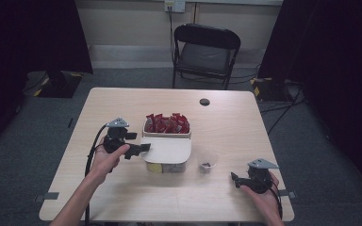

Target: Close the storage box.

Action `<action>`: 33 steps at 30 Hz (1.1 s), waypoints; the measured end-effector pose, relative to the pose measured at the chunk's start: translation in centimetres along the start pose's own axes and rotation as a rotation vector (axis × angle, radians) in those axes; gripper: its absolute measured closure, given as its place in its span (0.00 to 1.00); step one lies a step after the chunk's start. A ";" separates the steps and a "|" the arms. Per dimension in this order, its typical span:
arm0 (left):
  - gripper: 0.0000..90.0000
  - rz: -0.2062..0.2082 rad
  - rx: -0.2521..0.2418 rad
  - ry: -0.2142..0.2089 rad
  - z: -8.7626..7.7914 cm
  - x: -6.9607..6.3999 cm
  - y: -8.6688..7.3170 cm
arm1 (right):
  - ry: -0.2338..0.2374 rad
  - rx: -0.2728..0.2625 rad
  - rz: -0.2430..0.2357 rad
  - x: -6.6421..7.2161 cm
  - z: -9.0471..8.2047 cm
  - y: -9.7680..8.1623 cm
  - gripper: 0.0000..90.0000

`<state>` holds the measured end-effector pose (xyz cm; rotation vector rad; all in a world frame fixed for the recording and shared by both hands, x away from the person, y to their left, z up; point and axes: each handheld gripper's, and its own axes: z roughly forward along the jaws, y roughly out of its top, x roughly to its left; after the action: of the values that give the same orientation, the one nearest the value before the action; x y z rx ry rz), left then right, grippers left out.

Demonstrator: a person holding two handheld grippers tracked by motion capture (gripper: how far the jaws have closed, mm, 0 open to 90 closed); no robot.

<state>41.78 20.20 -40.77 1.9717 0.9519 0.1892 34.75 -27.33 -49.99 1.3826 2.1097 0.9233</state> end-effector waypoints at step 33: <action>0.18 -0.018 0.062 0.144 -4.0 2.5 -6.5 | -0.001 0.001 0.000 0.0 0.0 0.0 0.18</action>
<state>38.07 26.48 -44.20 2.0265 1.0788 0.2988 34.68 -27.33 -49.99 1.3837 2.1093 0.9212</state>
